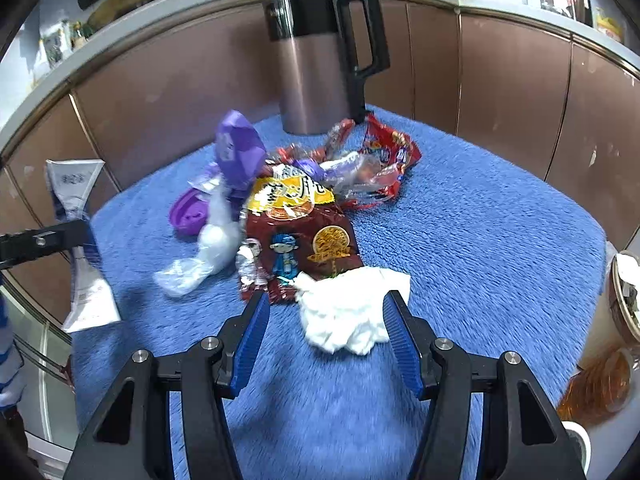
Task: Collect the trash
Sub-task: 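Grasp the milk carton with the left tool while the right tool grasps the white tissue, then carry carton and tissue to the bin and open both tools over it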
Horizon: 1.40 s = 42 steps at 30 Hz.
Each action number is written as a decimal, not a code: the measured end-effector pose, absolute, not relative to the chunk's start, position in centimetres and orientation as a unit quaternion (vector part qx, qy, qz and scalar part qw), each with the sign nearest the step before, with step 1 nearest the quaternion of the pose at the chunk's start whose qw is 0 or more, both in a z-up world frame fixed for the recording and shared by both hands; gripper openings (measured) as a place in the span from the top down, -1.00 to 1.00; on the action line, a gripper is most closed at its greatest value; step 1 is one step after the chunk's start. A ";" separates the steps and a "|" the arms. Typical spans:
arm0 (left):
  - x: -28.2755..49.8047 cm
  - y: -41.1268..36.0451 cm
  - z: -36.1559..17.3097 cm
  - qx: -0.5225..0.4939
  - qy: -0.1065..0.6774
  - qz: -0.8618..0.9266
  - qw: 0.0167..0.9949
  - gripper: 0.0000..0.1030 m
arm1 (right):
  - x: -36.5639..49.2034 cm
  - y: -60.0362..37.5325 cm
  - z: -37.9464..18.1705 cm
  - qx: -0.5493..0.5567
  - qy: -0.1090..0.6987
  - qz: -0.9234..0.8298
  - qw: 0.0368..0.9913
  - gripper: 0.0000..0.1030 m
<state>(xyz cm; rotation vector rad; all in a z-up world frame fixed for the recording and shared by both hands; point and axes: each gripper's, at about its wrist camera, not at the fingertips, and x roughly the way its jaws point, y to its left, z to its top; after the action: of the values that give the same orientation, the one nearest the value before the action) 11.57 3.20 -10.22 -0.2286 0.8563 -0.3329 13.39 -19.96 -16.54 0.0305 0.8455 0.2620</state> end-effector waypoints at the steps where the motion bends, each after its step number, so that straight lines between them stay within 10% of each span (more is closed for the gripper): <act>1: 11.8 3.1 -10.4 -0.109 0.412 -0.161 0.890 0.40 | 13.8 -19.9 -16.9 0.012 0.415 0.124 0.901 -0.13; 7: 12.4 2.1 -11.3 -0.094 0.414 -0.167 0.890 0.40 | 14.6 -20.8 -18.7 0.023 0.434 0.130 0.891 0.64; 26: 8.7 -10.7 -6.4 -0.026 0.384 -0.318 0.867 0.41 | 0.4 -31.8 -10.0 0.099 0.310 0.040 0.945 0.67; 42: 4.1 -39.5 -12.7 0.111 0.446 -0.499 0.735 0.39 | -10.8 -49.7 -19.2 0.208 0.373 -0.200 0.882 0.47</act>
<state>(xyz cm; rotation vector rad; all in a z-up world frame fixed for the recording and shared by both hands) 4.11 -39.53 -12.68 0.2444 0.9800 -1.0973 -10.81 -49.73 -19.23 0.4331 0.7758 -0.4158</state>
